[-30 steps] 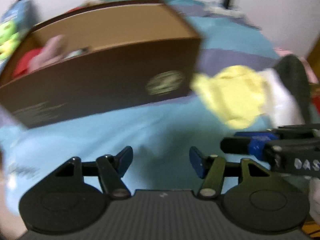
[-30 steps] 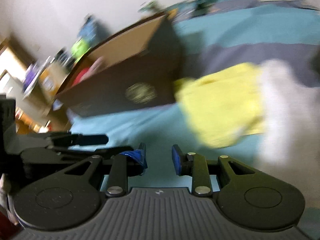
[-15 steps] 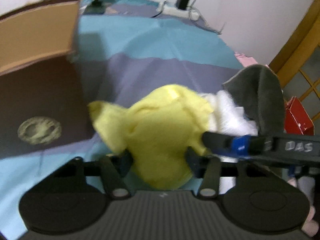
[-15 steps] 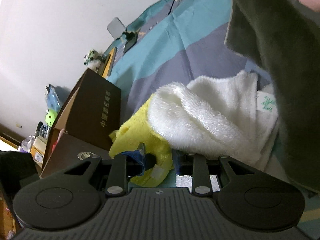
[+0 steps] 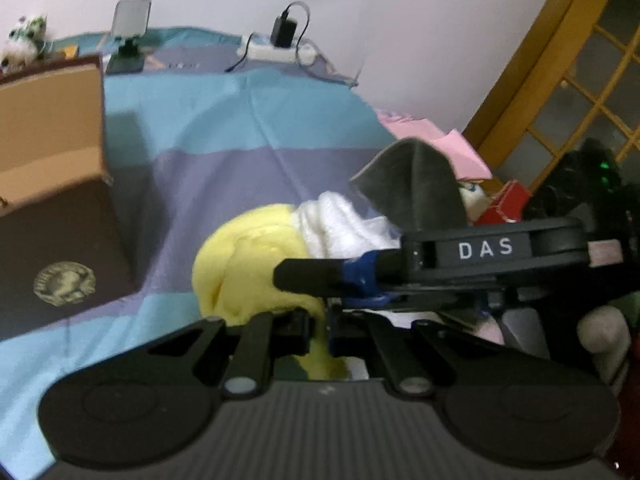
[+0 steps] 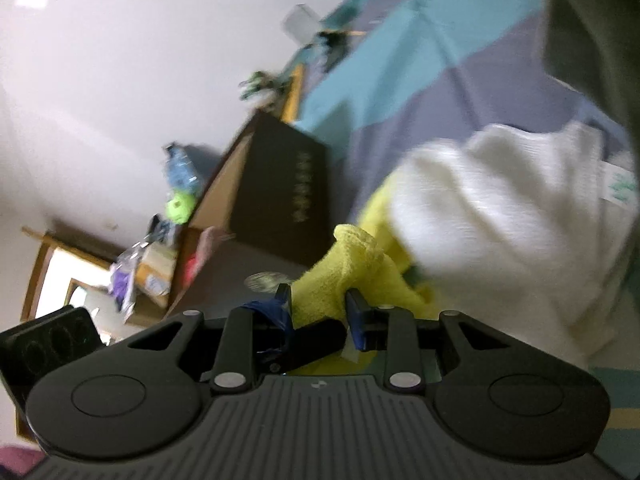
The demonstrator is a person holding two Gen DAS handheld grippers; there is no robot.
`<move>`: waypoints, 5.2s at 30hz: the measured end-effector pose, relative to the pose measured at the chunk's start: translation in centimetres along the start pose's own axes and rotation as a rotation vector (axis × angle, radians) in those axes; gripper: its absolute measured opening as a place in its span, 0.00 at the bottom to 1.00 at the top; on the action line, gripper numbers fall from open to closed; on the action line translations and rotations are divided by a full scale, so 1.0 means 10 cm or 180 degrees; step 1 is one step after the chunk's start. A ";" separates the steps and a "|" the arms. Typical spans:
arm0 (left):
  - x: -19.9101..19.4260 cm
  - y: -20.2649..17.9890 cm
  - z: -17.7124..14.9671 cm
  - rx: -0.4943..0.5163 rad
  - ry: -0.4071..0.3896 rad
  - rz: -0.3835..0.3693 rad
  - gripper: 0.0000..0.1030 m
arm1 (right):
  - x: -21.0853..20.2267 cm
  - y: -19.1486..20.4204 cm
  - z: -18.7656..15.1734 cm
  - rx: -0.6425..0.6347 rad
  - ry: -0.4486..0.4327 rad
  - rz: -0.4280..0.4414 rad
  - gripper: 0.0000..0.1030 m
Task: Organize soft objects
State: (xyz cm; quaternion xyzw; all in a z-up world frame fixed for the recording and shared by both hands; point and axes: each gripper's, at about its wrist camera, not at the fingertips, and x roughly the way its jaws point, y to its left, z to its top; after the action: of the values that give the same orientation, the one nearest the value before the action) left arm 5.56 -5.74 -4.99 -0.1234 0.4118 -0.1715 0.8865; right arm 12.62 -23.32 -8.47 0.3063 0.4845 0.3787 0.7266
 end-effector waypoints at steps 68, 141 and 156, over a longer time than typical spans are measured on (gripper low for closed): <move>-1.11 1.07 0.61 0.0326 -0.0084 0.0087 0.53 | 0.62 0.96 0.44 -0.0987 -0.0794 -0.0898 0.12; -1.77 0.93 0.85 0.0718 -0.1250 0.0769 0.31 | 1.14 1.90 0.80 -0.0881 -0.0171 0.1057 0.14; -0.37 1.78 1.08 0.0397 -0.0097 0.0265 0.31 | 1.63 1.36 0.79 -0.1384 -0.0325 -0.0810 0.14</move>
State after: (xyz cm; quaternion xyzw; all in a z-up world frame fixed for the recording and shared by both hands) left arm 15.25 12.81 -2.02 -0.0532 0.3915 -0.1579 0.9050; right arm 20.55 -2.99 -2.41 0.0983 0.3890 0.3636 0.8407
